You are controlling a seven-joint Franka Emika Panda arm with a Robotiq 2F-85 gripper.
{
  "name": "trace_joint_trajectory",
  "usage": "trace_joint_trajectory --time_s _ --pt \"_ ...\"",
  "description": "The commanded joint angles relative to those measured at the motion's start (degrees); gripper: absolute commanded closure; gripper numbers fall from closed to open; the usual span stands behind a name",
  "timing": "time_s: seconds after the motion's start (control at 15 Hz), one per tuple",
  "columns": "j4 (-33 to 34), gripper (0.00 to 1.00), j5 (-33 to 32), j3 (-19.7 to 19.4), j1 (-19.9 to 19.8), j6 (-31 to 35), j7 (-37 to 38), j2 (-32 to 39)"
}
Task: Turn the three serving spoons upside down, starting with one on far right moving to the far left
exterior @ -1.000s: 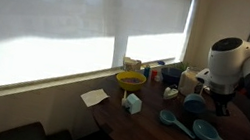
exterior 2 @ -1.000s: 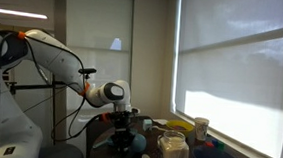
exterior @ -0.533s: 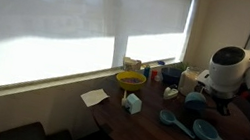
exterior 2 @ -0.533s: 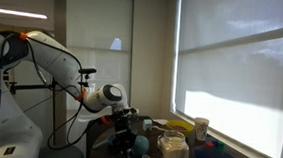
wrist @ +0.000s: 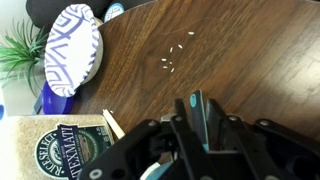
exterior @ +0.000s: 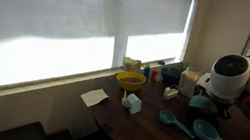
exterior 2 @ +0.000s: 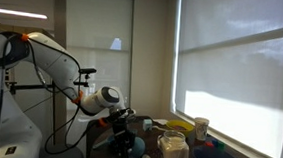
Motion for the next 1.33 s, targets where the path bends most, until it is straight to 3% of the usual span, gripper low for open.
trace_joint_trajectory --time_s 0.0,0.33,0.4,0.73,1.13,1.2,1.27 --pt "-0.4 0.39 -0.5 -0.7 1.2 0.5 1.1 -1.6" --pt "1.0 0.04 5.0 -3.0 2.1 0.1 -2.4 -4.6" --pt "1.4 0.01 7.3 -3.9 2.3 -0.1 -4.2 -5.3" --pt "3.7 0.0 21.2 -8.3 2.4 -2.8 -13.2 -8.1" --pt "6.8 0.0 35.4 -14.5 1.4 -11.8 -20.6 -9.5" --pt "5.6 0.0 31.6 -12.1 0.7 -8.9 -18.1 -8.9" --pt "5.9 0.0 33.0 -12.9 0.6 -9.8 -19.1 -9.0"
